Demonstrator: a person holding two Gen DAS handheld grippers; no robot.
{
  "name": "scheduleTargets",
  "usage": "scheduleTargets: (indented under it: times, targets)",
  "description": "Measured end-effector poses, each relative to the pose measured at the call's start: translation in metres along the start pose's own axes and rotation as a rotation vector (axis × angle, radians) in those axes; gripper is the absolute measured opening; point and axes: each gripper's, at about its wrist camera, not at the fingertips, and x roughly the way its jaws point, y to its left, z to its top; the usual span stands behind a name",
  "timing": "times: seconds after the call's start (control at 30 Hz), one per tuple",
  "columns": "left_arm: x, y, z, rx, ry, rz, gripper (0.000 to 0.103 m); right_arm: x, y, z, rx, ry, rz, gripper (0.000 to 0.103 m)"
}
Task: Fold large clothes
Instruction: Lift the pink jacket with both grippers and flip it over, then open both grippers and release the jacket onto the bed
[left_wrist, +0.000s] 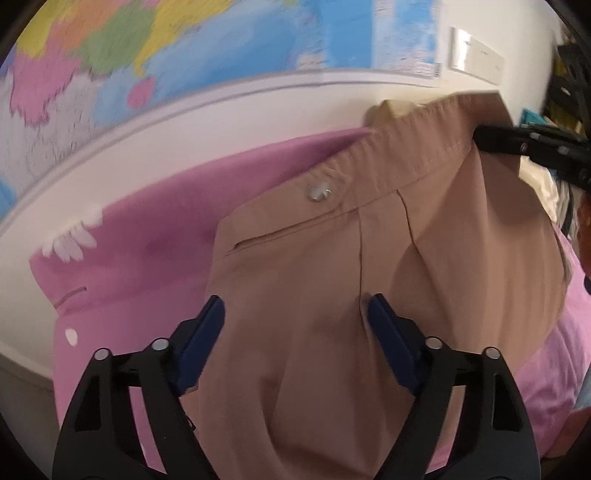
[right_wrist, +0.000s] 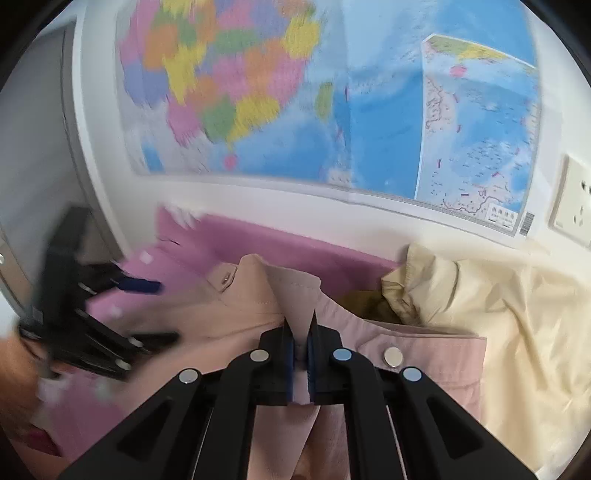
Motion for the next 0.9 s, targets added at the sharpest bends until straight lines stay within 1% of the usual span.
scheduleTargets:
  times: [0.03,0.07,0.1,0.13,0.17,0.2,0.27,0.3,0.33,0.37,0.4,0.43,0.47,0.53,0.6,0.67,0.7,0.73,0.77,0.8,0.83,0.9]
  targets:
    - [0.004,0.004,-0.001,-0.016,0.015,0.01,0.071,0.012,0.001,-0.003,0.004,0.032,-0.006,0.006]
    - [0.009,0.009,-0.004,-0.037,0.037,0.012,0.067,0.032,0.001,-0.008,-0.006,0.082,-0.011,0.006]
    - [0.015,0.015,-0.008,-0.062,0.065,0.021,0.059,0.049,-0.001,-0.015,-0.012,0.128,-0.027,0.008]
    - [0.019,0.018,-0.011,-0.076,0.082,0.026,0.057,0.058,-0.004,-0.02,0.001,0.153,-0.034,0.01]
    - [0.022,0.021,-0.014,-0.091,0.094,0.025,0.057,0.072,-0.01,-0.029,0.029,0.198,-0.018,0.018]
    - [0.022,0.023,-0.018,-0.106,0.1,0.007,0.057,0.08,-0.015,-0.035,0.051,0.226,-0.001,0.025]
    - [0.017,0.023,-0.02,-0.119,0.083,-0.018,0.063,0.079,-0.026,-0.044,0.101,0.219,0.019,0.034]
    - [0.013,0.022,-0.019,-0.12,0.068,-0.032,0.072,0.073,-0.029,-0.044,0.115,0.21,0.026,0.044]
    - [0.006,0.019,-0.018,-0.111,0.037,-0.049,0.076,0.067,-0.031,-0.045,0.122,0.197,0.027,0.057]
    - [0.0,0.014,-0.017,-0.091,0.013,-0.059,0.077,0.054,-0.031,-0.043,0.118,0.166,0.032,0.062]
    - [-0.003,0.01,-0.015,-0.073,0.001,-0.055,0.077,0.038,-0.032,-0.041,0.105,0.129,0.036,0.07]
    - [-0.003,0.007,-0.013,-0.065,-0.001,-0.047,0.077,0.026,-0.032,-0.039,0.095,0.106,0.034,0.071]
    - [-0.002,0.003,-0.012,-0.053,0.002,-0.044,0.077,0.009,-0.032,-0.039,0.078,0.081,0.031,0.071]
    - [0.002,-0.005,-0.01,-0.032,0.007,-0.038,0.076,-0.01,-0.034,-0.04,0.051,0.064,0.024,0.071]
    - [0.009,-0.008,-0.01,-0.026,0.027,-0.032,0.074,-0.017,-0.032,-0.05,0.009,0.089,-0.002,0.071]
    - [0.021,-0.008,-0.011,-0.033,0.052,-0.04,0.071,-0.006,-0.029,-0.055,-0.033,0.146,-0.049,0.062]
    - [0.023,-0.009,-0.013,-0.033,0.061,-0.038,0.071,0.001,-0.028,-0.057,-0.04,0.178,-0.059,0.052]
    - [0.029,-0.008,-0.014,-0.036,0.076,-0.035,0.07,0.007,-0.029,-0.062,-0.041,0.204,-0.057,0.039]
    - [0.033,-0.007,-0.015,-0.04,0.091,-0.028,0.067,0.014,-0.031,-0.067,-0.03,0.222,-0.05,0.035]
    - [0.036,-0.006,-0.017,-0.04,0.1,-0.022,0.062,0.018,-0.033,-0.071,-0.018,0.233,-0.034,0.03]
    - [0.039,-0.005,-0.018,-0.039,0.109,-0.015,0.057,0.019,-0.034,-0.073,-0.018,0.238,-0.026,0.028]
    - [0.043,-0.002,-0.02,-0.046,0.119,-0.002,0.052,0.021,-0.033,-0.082,-0.03,0.262,-0.022,0.03]
